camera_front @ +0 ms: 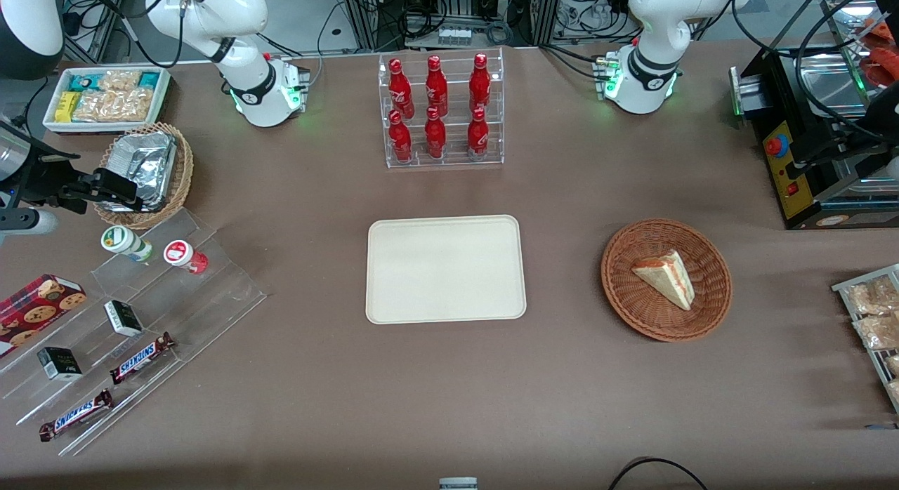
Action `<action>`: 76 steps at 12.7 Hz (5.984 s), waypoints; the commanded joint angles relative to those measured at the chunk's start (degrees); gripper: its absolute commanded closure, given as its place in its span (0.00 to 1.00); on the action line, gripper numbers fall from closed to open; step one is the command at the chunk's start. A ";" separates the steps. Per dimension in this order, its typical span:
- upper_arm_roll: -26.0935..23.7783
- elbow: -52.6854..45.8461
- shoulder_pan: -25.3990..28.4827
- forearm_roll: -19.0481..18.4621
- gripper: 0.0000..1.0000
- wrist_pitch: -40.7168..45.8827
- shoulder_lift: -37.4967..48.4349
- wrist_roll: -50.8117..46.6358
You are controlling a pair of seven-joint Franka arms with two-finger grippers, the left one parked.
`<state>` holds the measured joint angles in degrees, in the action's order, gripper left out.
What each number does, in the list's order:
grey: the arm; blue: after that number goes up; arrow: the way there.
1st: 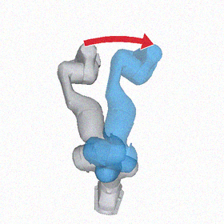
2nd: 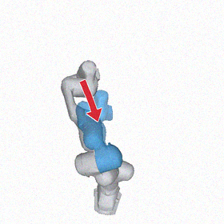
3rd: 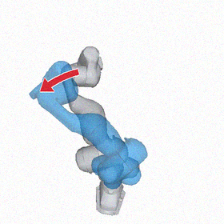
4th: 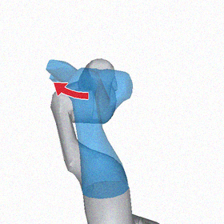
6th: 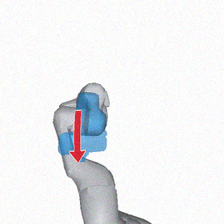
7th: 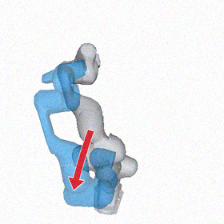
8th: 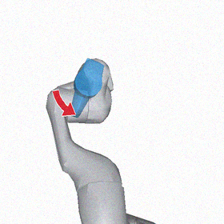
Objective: Place green gum on tray
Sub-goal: 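Move the right gripper toward the green-labelled gum jar on the acrylic stand, then lower the right gripper around the green gum jar and close it, then lift the gum jar and carry it over the cream tray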
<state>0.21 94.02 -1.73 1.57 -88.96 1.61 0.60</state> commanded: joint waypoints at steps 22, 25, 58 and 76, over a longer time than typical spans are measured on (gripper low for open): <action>0.85 25.14 -14.09 0.72 0.01 -33.37 -1.79 54.05; 0.85 30.07 -14.79 0.63 0.00 -39.88 -0.47 56.17; 0.06 12.07 1.34 0.98 1.00 -8.35 1.73 30.47; 0.49 -3.23 46.37 -1.99 1.00 -41.20 -34.47 -43.93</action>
<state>-0.15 93.64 42.92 1.43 -128.80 -29.63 -41.34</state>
